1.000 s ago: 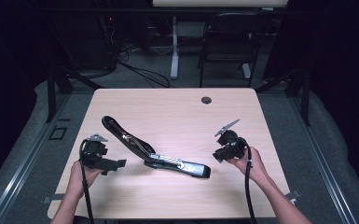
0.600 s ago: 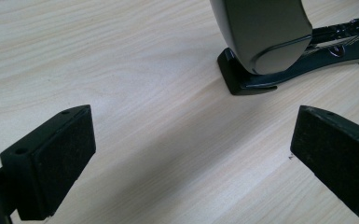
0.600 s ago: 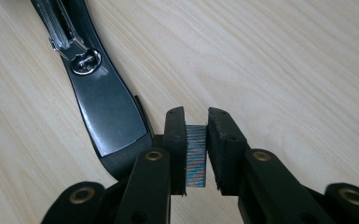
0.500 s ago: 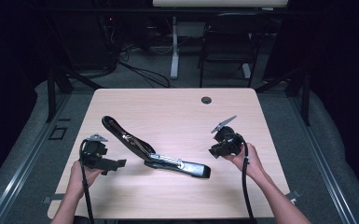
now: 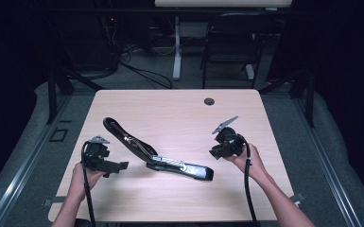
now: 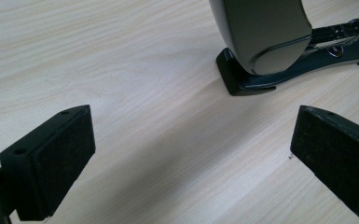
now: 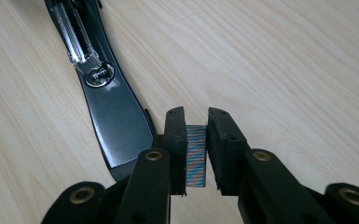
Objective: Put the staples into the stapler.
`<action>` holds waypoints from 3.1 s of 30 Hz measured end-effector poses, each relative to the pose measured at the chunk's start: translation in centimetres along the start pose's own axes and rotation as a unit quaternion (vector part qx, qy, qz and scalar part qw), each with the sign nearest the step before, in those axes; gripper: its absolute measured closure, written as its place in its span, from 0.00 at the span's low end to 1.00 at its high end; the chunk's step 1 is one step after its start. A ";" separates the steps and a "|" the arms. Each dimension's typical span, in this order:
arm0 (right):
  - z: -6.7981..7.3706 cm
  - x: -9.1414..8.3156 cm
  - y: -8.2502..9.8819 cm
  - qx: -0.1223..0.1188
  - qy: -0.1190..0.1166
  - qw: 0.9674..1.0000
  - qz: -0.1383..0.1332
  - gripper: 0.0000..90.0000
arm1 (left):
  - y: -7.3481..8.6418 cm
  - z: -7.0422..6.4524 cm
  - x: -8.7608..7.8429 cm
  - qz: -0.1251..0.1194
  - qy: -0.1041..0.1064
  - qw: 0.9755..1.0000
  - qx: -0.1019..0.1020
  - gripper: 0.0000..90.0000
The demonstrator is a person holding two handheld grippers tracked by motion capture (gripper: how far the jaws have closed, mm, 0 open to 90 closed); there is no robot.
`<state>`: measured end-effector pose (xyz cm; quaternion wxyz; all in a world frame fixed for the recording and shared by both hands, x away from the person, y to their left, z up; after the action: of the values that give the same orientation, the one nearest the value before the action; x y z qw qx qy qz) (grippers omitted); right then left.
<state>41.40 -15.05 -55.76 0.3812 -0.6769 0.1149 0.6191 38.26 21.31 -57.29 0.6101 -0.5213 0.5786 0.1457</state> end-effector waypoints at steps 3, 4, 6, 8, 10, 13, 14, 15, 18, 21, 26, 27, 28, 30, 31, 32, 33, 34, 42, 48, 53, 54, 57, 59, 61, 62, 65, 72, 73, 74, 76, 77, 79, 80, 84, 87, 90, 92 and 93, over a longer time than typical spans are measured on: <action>0.0 0.0 -0.2 -0.002 0.001 1.000 0.000 0.87 | 0.0 0.0 0.0 -0.001 0.000 1.000 -0.001 0.00; 0.0 0.0 -0.3 -0.004 -0.001 1.000 0.000 0.87 | 0.0 0.0 0.0 -0.001 0.000 1.000 -0.001 0.00; 0.0 -0.1 -0.4 -0.004 -0.002 1.000 -0.001 0.87 | 0.0 0.0 0.0 -0.001 0.000 1.000 -0.001 0.00; 0.1 -0.1 -0.7 -0.007 -0.003 1.000 -0.005 0.87 | 0.0 0.0 0.0 -0.001 0.001 1.000 -0.001 0.00; 0.2 -0.1 -0.9 -0.010 -0.001 1.000 -0.006 0.87 | 0.0 0.0 0.0 -0.001 0.001 1.000 -0.001 0.00; 0.5 -0.3 -1.4 -0.017 -0.003 1.000 -0.008 0.87 | 0.0 0.1 -0.1 -0.001 0.000 1.000 0.000 0.00; 0.6 -0.3 -1.5 -0.020 -0.004 1.000 -0.006 0.87 | 0.0 0.1 -0.1 -0.002 0.000 1.000 0.000 0.00; 0.7 -0.3 -1.7 -0.023 -0.007 1.000 -0.009 0.87 | 0.0 0.1 -0.1 -0.001 0.001 1.000 0.001 0.00; 1.1 -0.3 -2.3 -0.031 -0.012 0.999 -0.017 0.87 | 0.0 0.1 -0.1 -0.003 0.001 1.000 0.000 0.00; 1.5 -0.3 -2.7 -0.033 -0.020 0.999 -0.022 0.87 | 0.0 0.1 -0.1 -0.002 0.001 1.000 0.001 0.00; 1.9 -0.2 -3.2 -0.050 -0.026 0.998 -0.020 0.87 | 0.0 0.1 -0.1 -0.002 0.001 1.000 0.001 0.00; 2.0 -0.1 -3.2 -0.049 -0.027 0.998 -0.021 0.87 | 0.0 0.1 -0.1 -0.002 0.001 1.000 0.001 0.00; 2.1 -0.1 -3.4 -0.050 -0.029 0.998 -0.023 0.87 | 0.0 0.1 -0.1 -0.002 0.001 1.000 0.001 0.00; 2.2 0.0 -3.6 -0.058 -0.032 0.998 -0.023 0.87 | 0.0 0.1 -0.1 -0.002 0.000 1.000 0.001 0.00; 2.3 0.1 -3.7 -0.059 -0.033 0.997 -0.023 0.87 | 0.0 0.1 -0.1 -0.002 0.001 1.000 0.001 0.00; 2.4 0.1 -3.8 -0.058 -0.035 0.997 -0.028 0.87 | 0.0 0.1 -0.1 -0.003 0.001 1.000 0.000 0.00; 2.5 0.1 -4.0 -0.062 -0.036 0.997 -0.026 0.87 | 0.0 0.1 -0.2 -0.004 0.001 1.000 -0.001 0.00; 2.6 0.2 -4.1 -0.065 -0.038 0.997 -0.026 0.87 | 0.0 0.1 -0.2 -0.006 0.001 1.000 -0.001 0.00; 3.4 0.5 -5.5 -0.082 -0.049 0.995 -0.034 0.87 | 0.0 0.1 -0.1 -0.002 0.001 1.000 0.000 0.00; 3.8 0.7 -6.1 -0.093 -0.052 0.994 -0.034 0.87 | 0.0 0.1 -0.1 -0.002 0.002 1.000 0.000 0.00; 4.1 0.7 -6.7 -0.098 -0.053 0.993 -0.040 0.87 | 0.0 0.0 0.0 -0.003 0.002 1.000 0.002 0.00; 4.2 0.6 -6.8 -0.099 -0.054 0.993 -0.041 0.87 | 0.0 0.0 0.0 -0.003 0.002 1.000 0.001 0.00; 4.4 0.6 -7.1 -0.103 -0.056 0.992 -0.041 0.87 | 0.0 0.1 0.0 -0.002 0.002 1.000 0.000 0.00; 4.5 0.6 -7.2 -0.107 -0.055 0.992 -0.040 0.87 | 0.0 0.1 0.0 -0.002 0.001 1.000 0.000 0.00; 4.6 0.6 -7.4 -0.111 -0.055 0.992 -0.041 0.87 | 0.0 0.0 0.0 -0.001 0.003 1.000 0.001 0.00; 4.6 0.7 -7.5 -0.113 -0.055 0.991 -0.043 0.87 | 0.0 0.0 0.1 -0.002 0.003 1.000 0.001 0.00; 4.8 0.6 -7.7 -0.117 -0.057 0.991 -0.041 0.87 | 0.0 0.0 0.1 -0.001 0.003 1.000 0.002 0.00; 5.3 0.7 -8.2 -0.127 -0.065 0.989 -0.047 0.87 | 0.0 0.0 0.1 -0.001 0.002 1.000 0.004 0.00; 5.4 0.8 -8.3 -0.126 -0.068 0.988 -0.050 0.87 | 0.0 0.0 0.1 -0.001 0.002 1.000 0.004 0.00; 5.4 0.9 -8.4 -0.129 -0.068 0.988 -0.048 0.87 | 0.0 0.0 0.1 -0.002 0.002 1.000 0.003 0.00; 5.6 1.0 -8.5 -0.130 -0.071 0.988 -0.049 0.87 | 0.0 0.0 0.1 -0.002 0.002 1.000 0.002 0.00; 5.7 1.1 -8.6 -0.134 -0.072 0.987 -0.049 0.87 | 0.0 0.0 0.1 -0.002 0.002 1.000 0.002 0.00; 5.8 1.3 -8.7 -0.137 -0.072 0.987 -0.048 0.87 | 0.0 0.0 0.1 -0.002 0.003 1.000 0.002 0.00; 5.9 1.3 -8.8 -0.139 -0.074 0.986 -0.048 0.87 | 0.0 0.0 0.1 -0.003 0.002 1.000 0.003 0.00; 6.3 1.3 -9.1 -0.145 -0.075 0.985 -0.051 0.87 | 0.0 0.0 0.0 -0.002 0.002 1.000 0.004 0.00; 6.5 1.5 -9.4 -0.151 -0.076 0.984 -0.052 0.87 | 0.0 0.0 0.1 -0.002 0.003 1.000 0.005 0.00; 6.8 1.7 -9.5 -0.159 -0.079 0.983 -0.051 0.87 | 0.0 -0.1 0.1 -0.002 0.003 1.000 0.007 0.00; 6.9 1.8 -9.6 -0.162 -0.080 0.982 -0.049 0.87 | 0.0 -0.1 0.0 -0.003 0.004 1.000 0.009 0.00; 7.0 1.9 -9.7 -0.162 -0.081 0.982 -0.050 0.87 | 0.0 -0.1 0.0 -0.004 0.004 1.000 0.010 0.00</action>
<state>42.58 -3.25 -53.47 0.3055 -0.6823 -0.0520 0.6621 38.21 21.18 -57.25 0.6135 -0.5178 0.5805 0.1359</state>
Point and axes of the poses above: each handheld gripper's, and its own axes: x roughly forward along the jaws, y roughly out of its underside, z roughly to its left, the point moved 8 cm from there along x, roughly forward along the jaws, and after that the axes turned 9 degrees about z, right-handed, at the moved point
